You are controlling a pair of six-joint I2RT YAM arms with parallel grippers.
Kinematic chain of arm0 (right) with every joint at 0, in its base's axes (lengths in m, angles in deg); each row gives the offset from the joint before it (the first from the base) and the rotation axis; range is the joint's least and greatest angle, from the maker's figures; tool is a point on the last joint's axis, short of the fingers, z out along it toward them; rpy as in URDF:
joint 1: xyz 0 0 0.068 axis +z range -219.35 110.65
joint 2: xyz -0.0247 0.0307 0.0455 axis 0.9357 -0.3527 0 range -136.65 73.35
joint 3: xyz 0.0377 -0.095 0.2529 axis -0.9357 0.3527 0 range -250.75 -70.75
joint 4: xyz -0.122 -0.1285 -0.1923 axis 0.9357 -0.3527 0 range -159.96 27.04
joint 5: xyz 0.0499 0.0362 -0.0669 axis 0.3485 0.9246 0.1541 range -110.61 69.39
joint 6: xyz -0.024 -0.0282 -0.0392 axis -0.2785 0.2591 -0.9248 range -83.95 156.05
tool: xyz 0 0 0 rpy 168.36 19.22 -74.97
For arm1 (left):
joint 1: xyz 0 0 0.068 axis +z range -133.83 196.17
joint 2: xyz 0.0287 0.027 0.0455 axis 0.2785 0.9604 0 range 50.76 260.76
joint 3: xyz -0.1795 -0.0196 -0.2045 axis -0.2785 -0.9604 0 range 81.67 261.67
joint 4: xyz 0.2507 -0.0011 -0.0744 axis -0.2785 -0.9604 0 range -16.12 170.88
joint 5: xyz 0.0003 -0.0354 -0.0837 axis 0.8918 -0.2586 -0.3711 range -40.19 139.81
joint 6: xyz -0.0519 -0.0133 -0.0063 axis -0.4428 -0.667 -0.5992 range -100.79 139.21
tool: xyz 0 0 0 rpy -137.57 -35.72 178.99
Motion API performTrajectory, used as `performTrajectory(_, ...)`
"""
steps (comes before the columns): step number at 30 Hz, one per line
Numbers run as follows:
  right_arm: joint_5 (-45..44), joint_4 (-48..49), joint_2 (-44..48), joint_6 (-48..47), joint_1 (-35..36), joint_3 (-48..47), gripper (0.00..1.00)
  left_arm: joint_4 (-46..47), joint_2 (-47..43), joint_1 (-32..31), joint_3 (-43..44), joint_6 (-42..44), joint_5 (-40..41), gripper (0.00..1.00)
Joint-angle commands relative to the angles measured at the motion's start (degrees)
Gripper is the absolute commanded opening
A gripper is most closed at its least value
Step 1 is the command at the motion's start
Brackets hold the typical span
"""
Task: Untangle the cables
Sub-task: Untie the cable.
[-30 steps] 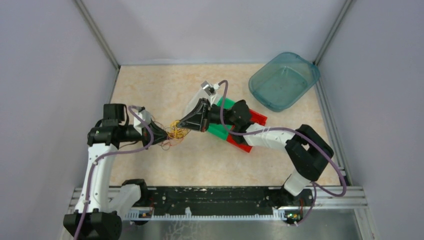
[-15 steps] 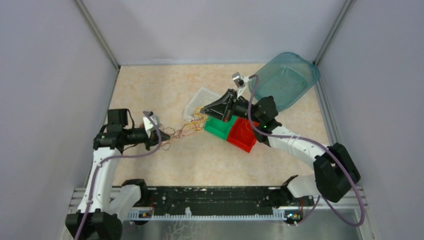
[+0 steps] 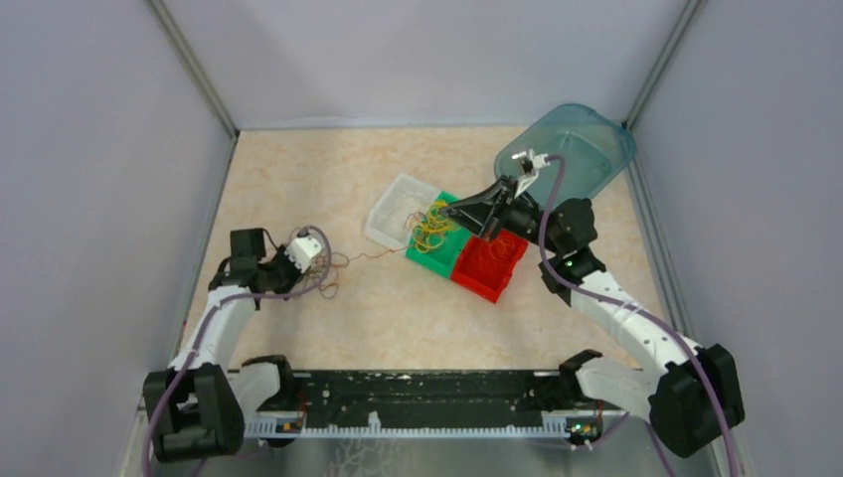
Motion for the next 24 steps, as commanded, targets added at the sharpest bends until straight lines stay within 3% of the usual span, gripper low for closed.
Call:
performTrajectory(1,-0.1,-5.9,4.0,-4.2,-1.6,-1.3,0.01,6.0,1.0,2.1,0.6,0.5,5.1,0.0)
performTrajectory(2,0.1,-5.8,4.1,-4.1,-1.6,-1.2,0.01,3.4,1.2,2.2,1.8,0.8,0.8,0.06)
performTrajectory(3,0.5,-5.1,3.9,-3.1,-1.6,-1.0,0.01,0.4,1.4,2.2,3.7,0.9,-2.3,0.21)
performTrajectory(4,0.7,-4.3,3.6,-2.2,-1.6,-0.9,0.0,-2.5,1.5,2.2,5.7,0.7,-6.0,0.45)
performTrajectory(5,0.7,-2.9,3.1,-0.9,-1.5,-0.6,0.0,-5.4,1.3,2.3,7.5,0.8,-9.6,0.76)
performTrajectory(6,0.6,-1.2,2.6,0.3,-1.0,-0.2,0.0,-8.2,0.7,2.2,9.3,1.5,-13.4,0.97)
performTrajectory(13,-2.9,-3.1,-1.5,-2.9,7.8,-4.8,0.0,-24.2,-0.5,2.2,23.7,3.8,-38.2,1.0)
performTrajectory(18,-6.8,2.6,-5.1,-0.6,14.1,-7.6,0.0,-22.4,2.8,1.1,29.7,-7.4,-49.5,1.0)
performTrajectory(24,-11.2,5.6,-11.4,-2.7,22.1,-12.7,0.0,-15.7,1.2,-4.7,28.6,-18.2,-53.6,1.0)
